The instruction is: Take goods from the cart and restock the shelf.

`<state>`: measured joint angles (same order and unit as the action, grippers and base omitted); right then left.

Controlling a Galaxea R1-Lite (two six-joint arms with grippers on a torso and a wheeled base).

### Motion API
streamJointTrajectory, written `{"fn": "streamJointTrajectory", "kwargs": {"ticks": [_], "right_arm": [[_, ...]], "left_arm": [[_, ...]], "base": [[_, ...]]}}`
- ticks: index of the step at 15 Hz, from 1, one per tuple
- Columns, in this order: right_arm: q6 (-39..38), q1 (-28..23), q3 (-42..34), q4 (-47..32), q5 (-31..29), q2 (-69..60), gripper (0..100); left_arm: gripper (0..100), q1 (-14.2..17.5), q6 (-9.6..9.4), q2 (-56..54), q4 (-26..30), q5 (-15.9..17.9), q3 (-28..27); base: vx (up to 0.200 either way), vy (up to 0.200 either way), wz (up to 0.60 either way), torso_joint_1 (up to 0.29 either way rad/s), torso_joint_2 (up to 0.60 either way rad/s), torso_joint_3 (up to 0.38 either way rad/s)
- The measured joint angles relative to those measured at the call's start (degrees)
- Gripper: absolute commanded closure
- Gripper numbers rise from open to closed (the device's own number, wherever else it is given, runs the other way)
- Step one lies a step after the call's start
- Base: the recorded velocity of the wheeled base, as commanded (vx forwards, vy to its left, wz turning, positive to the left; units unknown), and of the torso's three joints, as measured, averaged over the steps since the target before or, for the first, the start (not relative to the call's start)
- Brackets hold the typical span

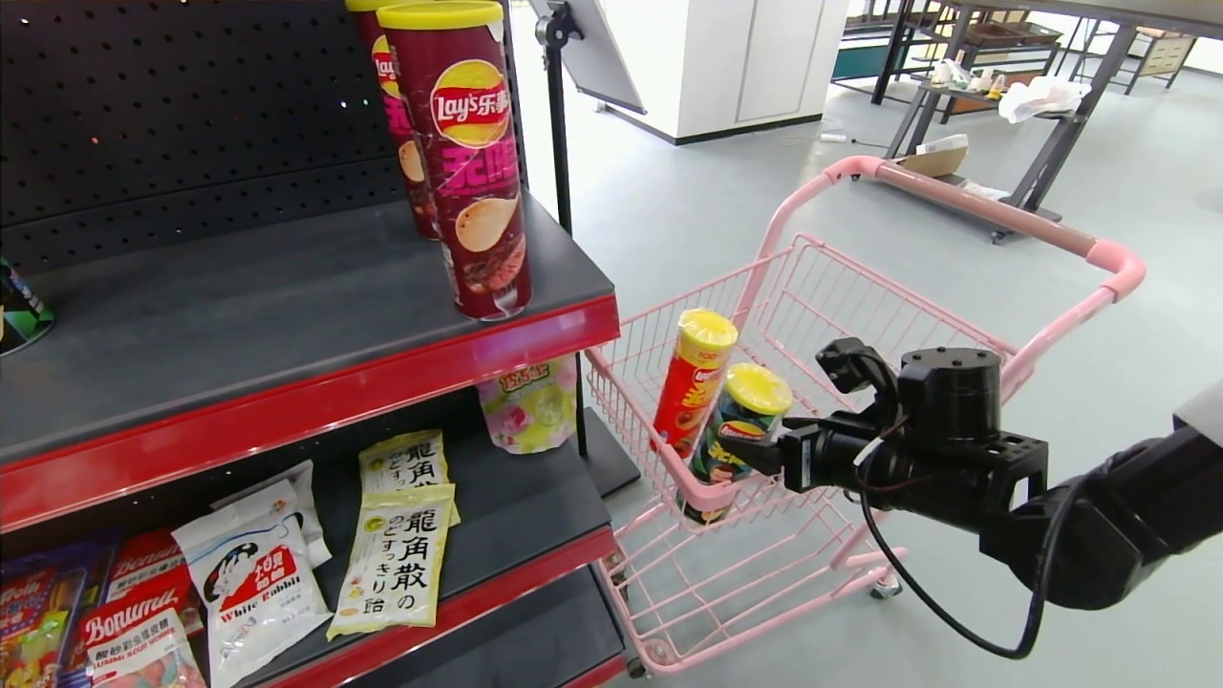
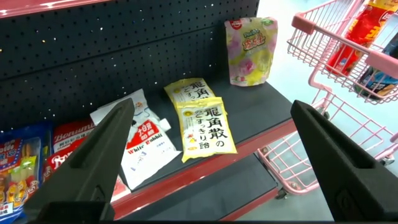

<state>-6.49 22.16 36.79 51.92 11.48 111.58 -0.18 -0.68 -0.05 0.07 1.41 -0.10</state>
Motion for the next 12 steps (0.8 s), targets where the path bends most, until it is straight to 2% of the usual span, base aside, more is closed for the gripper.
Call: {"fn": "streamJointTrajectory", "kwargs": {"ticks": [2, 6, 12], "right_arm": [[0.0, 0.3, 1.2, 0.2, 0.0, 1.6, 0], [0.0, 0.3, 3.1, 5.8, -0.2, 5.4, 0], [-0.9, 0.4, 7.2, 6.1, -0.2, 9.9, 0]], "left_arm": [[0, 0.0, -0.02, 0.0, 0.0, 0.0, 0.0], [0, 0.0, 0.00, 0.0, 0.0, 0.0, 0.0], [0, 0.0, -0.05, 0.0, 0.0, 0.0, 0.0]], "base": [[0.000, 0.000, 0.00, 0.000, 0.00, 0.000], [0.000, 0.000, 0.00, 0.000, 0.00, 0.000], [0.000, 0.000, 0.00, 0.000, 0.00, 0.000]]}}
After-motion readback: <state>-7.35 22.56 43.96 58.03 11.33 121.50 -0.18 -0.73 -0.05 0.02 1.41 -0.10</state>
